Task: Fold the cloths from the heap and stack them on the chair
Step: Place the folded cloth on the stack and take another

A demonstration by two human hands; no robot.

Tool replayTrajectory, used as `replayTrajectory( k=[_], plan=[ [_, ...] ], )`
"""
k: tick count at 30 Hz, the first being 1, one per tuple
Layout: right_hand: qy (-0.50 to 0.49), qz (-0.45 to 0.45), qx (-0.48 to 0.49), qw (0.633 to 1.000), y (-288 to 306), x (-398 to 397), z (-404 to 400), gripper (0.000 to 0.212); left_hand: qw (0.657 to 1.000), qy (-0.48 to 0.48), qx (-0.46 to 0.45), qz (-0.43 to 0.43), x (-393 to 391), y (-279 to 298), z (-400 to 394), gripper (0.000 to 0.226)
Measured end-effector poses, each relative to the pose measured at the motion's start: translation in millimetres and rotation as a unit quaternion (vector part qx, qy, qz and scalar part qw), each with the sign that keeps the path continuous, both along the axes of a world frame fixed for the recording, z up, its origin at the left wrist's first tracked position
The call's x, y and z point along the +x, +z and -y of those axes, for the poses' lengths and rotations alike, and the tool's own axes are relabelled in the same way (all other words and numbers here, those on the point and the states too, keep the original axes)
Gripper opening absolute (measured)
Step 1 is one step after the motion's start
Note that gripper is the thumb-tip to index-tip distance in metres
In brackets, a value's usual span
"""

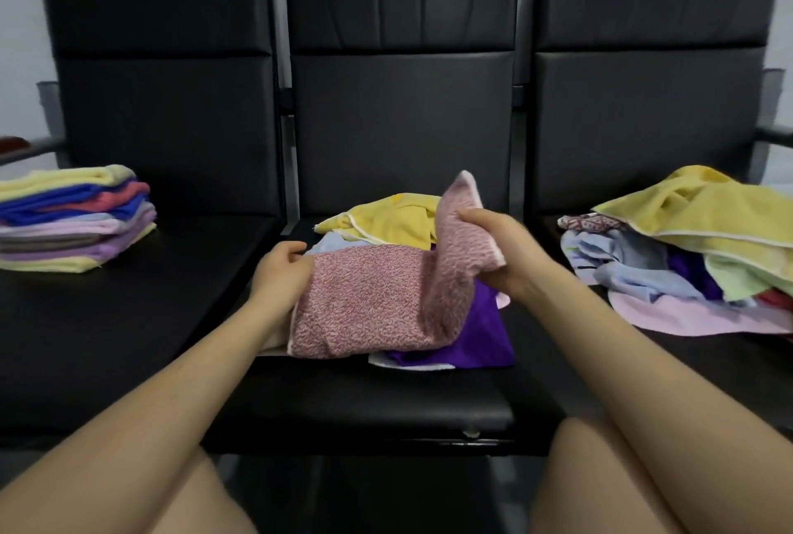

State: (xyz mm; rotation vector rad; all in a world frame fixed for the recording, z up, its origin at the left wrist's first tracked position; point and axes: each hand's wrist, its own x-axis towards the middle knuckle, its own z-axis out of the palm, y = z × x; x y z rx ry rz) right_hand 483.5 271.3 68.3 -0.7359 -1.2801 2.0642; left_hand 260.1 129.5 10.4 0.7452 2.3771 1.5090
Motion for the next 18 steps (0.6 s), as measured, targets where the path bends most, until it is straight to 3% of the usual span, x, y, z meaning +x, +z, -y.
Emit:
replayTrajectory(
  k=[3,6,8,10,13,15,18],
  plan=[
    [0.058,0.07,0.077,0.993,-9,-35,19,0.022,0.999,-0.026,0.044,0.014,9,0,0,0.02],
    [0.196,0.13,0.134,0.963,-26,-60,31,0.027,0.997,-0.045,0.055,0.018,18,2,-2,0.025],
    [0.168,0.108,0.165,0.966,-32,-61,24,0.025,0.997,-0.062,0.036,0.003,25,5,-5,0.027],
    [0.073,0.096,0.209,0.97,-32,-52,11,0.017,0.997,-0.076,-0.009,-0.018,30,9,-10,0.029],
    [-0.03,0.183,0.269,0.945,-41,-30,-14,0.014,0.985,-0.094,-0.143,-0.03,37,12,-22,0.039],
    [-0.018,0.264,0.26,0.929,-51,-17,-24,0.011,0.973,-0.088,-0.204,-0.059,39,14,-26,0.052],
    [0.098,0.315,0.226,0.917,-60,-4,-22,0.019,0.973,-0.079,-0.211,-0.048,41,17,-28,0.057]
  ],
)
